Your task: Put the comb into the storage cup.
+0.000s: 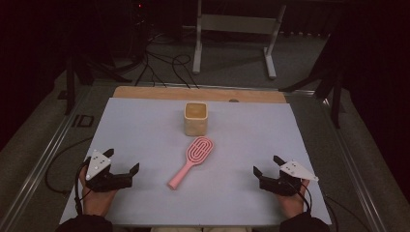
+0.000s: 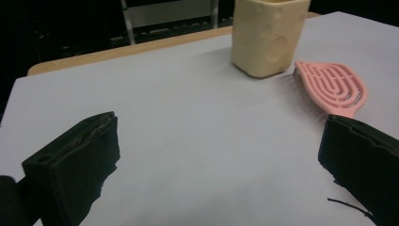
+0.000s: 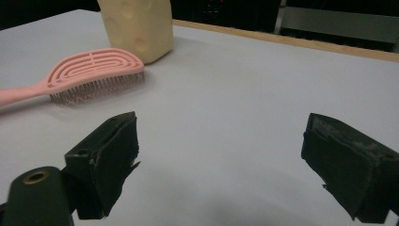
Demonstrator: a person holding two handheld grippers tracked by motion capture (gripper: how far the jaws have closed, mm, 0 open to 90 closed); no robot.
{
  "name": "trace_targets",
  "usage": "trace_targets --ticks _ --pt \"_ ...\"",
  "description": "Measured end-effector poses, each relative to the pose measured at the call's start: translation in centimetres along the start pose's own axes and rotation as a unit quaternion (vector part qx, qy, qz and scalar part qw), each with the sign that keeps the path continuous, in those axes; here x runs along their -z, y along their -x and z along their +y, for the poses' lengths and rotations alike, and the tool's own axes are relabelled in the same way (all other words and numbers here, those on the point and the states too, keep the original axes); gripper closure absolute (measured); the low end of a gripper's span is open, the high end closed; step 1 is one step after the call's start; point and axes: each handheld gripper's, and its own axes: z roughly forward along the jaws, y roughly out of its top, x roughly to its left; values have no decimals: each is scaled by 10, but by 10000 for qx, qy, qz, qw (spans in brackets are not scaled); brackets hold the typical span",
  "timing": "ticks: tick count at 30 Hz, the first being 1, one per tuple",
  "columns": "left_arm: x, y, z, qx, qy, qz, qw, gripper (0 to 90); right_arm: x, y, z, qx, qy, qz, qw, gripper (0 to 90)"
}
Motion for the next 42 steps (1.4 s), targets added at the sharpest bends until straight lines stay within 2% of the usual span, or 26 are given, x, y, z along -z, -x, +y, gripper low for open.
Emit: trace_targets --ticks 6,11,16,22,27,33,38,40,41,42 --pt "-8 3 11 -48 -131 -92 9999 0 0 -1 0 15 7 -24 10000 113" --pt "-18 7 22 -90 -364 -194 9991 0 0 0 0 -3 -35 -34 10000 113" --pt "-28 12 31 -103 -627 -356 9973 0 -1 0 0 4 -49 -26 10000 112" --pt "-43 20 39 -275 -965 -439 9940 0 -2 0 -1 -9 -58 -13 10000 113" --pt "-55 28 45 -408 -1235 -531 9901 0 -2 0 -1 -43 -62 -39 10000 112" --pt "-65 39 54 -589 -1387 -623 9866 0 -2 0 -1 -28 -62 -41 10000 113" --pt "-73 48 60 -776 -1582 -645 9822 0 -2 0 -1 -49 -58 -50 10000 112" --pt "-74 49 61 -800 -1612 -649 9815 0 -2 0 -1 -51 -57 -37 10000 112" --pt "-78 53 62 -849 -1703 -678 9794 0 -3 0 -1 -37 -60 -33 10000 113" --pt "-78 53 62 -849 -1703 -678 9794 0 -3 0 -1 -37 -60 -33 10000 113"
